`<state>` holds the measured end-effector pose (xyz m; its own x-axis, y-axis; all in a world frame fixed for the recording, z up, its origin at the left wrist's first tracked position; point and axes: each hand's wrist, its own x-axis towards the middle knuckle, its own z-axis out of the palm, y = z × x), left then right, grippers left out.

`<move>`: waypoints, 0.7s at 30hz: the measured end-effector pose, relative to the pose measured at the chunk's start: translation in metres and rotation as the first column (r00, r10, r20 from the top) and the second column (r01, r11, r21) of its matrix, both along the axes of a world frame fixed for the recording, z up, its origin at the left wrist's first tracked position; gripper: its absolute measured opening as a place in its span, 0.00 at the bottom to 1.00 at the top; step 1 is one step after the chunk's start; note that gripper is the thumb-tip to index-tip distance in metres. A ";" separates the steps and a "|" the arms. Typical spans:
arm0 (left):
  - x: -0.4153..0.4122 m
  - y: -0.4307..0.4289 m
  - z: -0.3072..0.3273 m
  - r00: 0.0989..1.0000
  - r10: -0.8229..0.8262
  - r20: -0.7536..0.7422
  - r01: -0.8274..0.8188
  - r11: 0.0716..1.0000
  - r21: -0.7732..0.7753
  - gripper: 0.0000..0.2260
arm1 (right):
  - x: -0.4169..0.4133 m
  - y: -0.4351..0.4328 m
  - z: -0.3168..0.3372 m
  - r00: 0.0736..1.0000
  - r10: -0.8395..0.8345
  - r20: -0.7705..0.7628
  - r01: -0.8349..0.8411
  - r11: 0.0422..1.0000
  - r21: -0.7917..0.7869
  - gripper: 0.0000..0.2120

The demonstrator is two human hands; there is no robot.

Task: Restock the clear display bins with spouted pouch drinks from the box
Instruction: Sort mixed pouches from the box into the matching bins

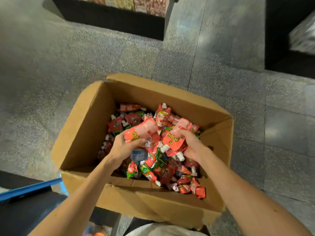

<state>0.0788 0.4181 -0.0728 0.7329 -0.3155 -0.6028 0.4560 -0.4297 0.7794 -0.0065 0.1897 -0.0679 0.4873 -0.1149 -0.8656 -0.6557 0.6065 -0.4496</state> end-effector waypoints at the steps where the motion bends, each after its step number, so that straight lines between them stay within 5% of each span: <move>1: 0.003 0.004 0.011 1.000 0.027 0.003 -0.027 0.999 -0.036 0.16 | 0.003 0.002 0.011 0.999 -0.019 0.030 0.019 1.000 -0.012 0.16; 4: 0.009 0.009 0.045 0.994 0.109 -0.003 -0.109 0.985 -0.133 0.14 | 0.013 0.004 0.042 0.994 -0.045 0.095 0.052 0.996 -0.067 0.31; 7: 0.009 0.011 0.084 0.981 0.191 -0.031 -0.193 0.955 -0.224 0.07 | 0.019 0.008 0.082 0.987 -0.038 0.154 0.054 0.993 -0.103 0.17; 9: 0.006 0.012 0.108 0.973 0.228 -0.042 -0.231 0.934 -0.273 0.04 | 0.021 0.015 0.108 0.983 -0.018 0.185 0.039 0.993 -0.114 0.18; 11: 0.000 0.015 0.130 0.969 0.246 -0.034 -0.243 0.912 -0.332 0.05 | 0.024 0.024 0.129 0.974 0.029 0.224 -0.002 0.993 -0.118 0.19; 15: -0.025 0.025 0.173 0.953 0.303 0.016 -0.270 0.870 -0.412 0.10 | 0.026 0.051 0.168 0.950 0.086 0.302 -0.063 0.994 -0.084 0.06; 21: -0.094 0.055 0.226 0.888 0.452 0.083 -0.368 0.808 -0.460 0.11 | -0.005 0.085 0.228 0.823 0.257 0.506 -0.287 0.958 -0.020 0.30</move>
